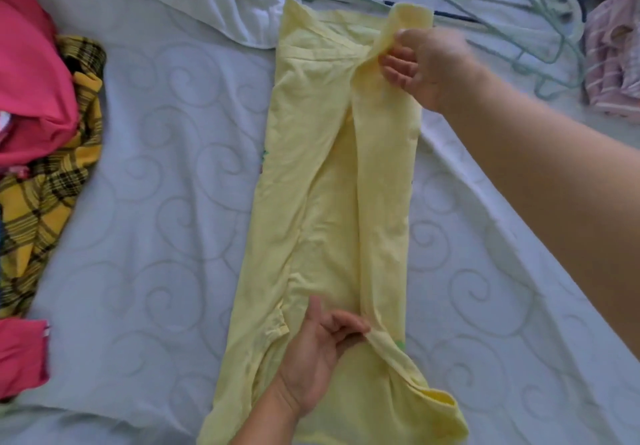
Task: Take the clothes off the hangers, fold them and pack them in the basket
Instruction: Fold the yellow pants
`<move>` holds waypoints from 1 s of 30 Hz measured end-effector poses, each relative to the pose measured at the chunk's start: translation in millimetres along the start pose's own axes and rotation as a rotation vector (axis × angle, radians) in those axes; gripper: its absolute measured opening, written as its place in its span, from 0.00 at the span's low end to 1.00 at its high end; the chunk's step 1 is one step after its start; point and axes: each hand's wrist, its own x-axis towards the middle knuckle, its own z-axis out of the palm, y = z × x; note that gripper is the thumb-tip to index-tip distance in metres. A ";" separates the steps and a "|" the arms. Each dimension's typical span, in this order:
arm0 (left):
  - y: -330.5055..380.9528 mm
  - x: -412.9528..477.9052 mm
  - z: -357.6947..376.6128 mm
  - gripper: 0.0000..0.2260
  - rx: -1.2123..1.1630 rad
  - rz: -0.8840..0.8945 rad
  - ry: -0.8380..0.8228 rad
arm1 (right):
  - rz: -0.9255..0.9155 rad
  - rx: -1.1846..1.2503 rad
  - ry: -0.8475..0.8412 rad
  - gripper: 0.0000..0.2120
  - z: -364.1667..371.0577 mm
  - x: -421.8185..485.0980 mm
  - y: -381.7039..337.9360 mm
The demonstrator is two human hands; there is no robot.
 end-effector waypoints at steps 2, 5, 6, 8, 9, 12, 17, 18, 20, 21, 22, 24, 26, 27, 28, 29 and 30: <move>1.3 2.7 -12.9 0.30 -0.198 -0.078 0.026 | 0.009 -0.131 0.025 0.14 13.6 3.8 18.2; 2.8 4.2 -14.4 0.32 -0.289 -0.114 0.061 | -0.135 -0.233 0.024 0.17 9.9 -4.9 35.3; 2.1 3.5 -14.1 0.34 -0.318 -0.117 0.083 | -0.223 -0.282 0.042 0.15 4.6 -13.7 37.9; 0.3 1.2 -14.6 0.37 -0.359 -0.121 0.124 | -0.347 -0.358 0.056 0.07 -12.9 -41.1 48.5; 1.8 -0.4 -13.9 0.40 -0.370 -0.125 0.129 | -0.357 -0.382 0.053 0.05 -26.4 -59.1 60.5; 13.3 -2.3 -12.0 0.43 -0.368 -0.123 0.109 | -0.195 -0.489 -0.027 0.10 -75.9 -126.3 121.6; 41.3 -9.5 -11.5 0.26 -0.171 -0.032 0.210 | 0.094 -0.809 -0.078 0.05 -136.0 -233.8 216.9; 45.4 -14.8 -15.0 0.22 -0.074 0.039 0.266 | 0.137 -0.860 -0.104 0.08 -140.3 -246.3 224.6; 51.9 -31.5 -27.7 0.14 0.202 0.229 0.443 | 0.114 -0.965 -0.188 0.24 -144.5 -265.3 237.0; 52.9 -41.0 -38.4 0.10 0.376 0.314 0.583 | 0.105 -1.020 -0.211 0.26 -141.2 -271.2 240.7; 52.1 -50.6 -50.1 0.06 0.541 0.357 0.721 | 0.094 -1.073 -0.253 0.24 -131.6 -278.0 240.6; 45.7 -65.6 -71.2 0.07 0.755 0.295 0.836 | 0.130 -1.137 -0.395 0.29 -107.5 -288.9 241.6; 36.0 -76.5 -80.7 0.08 0.824 0.167 0.771 | 0.108 -1.214 -0.500 0.41 -94.9 -293.7 249.8; 31.7 -80.5 -81.6 0.06 0.844 0.113 0.726 | 0.087 -1.244 -0.460 0.44 -95.2 -290.2 249.8; 28.4 -83.2 -81.6 0.04 0.861 0.081 0.690 | 0.061 -1.232 -0.361 0.40 -99.7 -282.7 249.2; 25.8 -85.3 -83.6 0.04 0.868 0.058 0.675 | 0.040 -1.175 -0.231 0.30 -103.9 -274.2 248.5; 25.6 -87.2 -85.5 0.05 0.851 0.033 0.664 | -0.003 -1.107 -0.100 0.18 -110.3 -267.0 249.3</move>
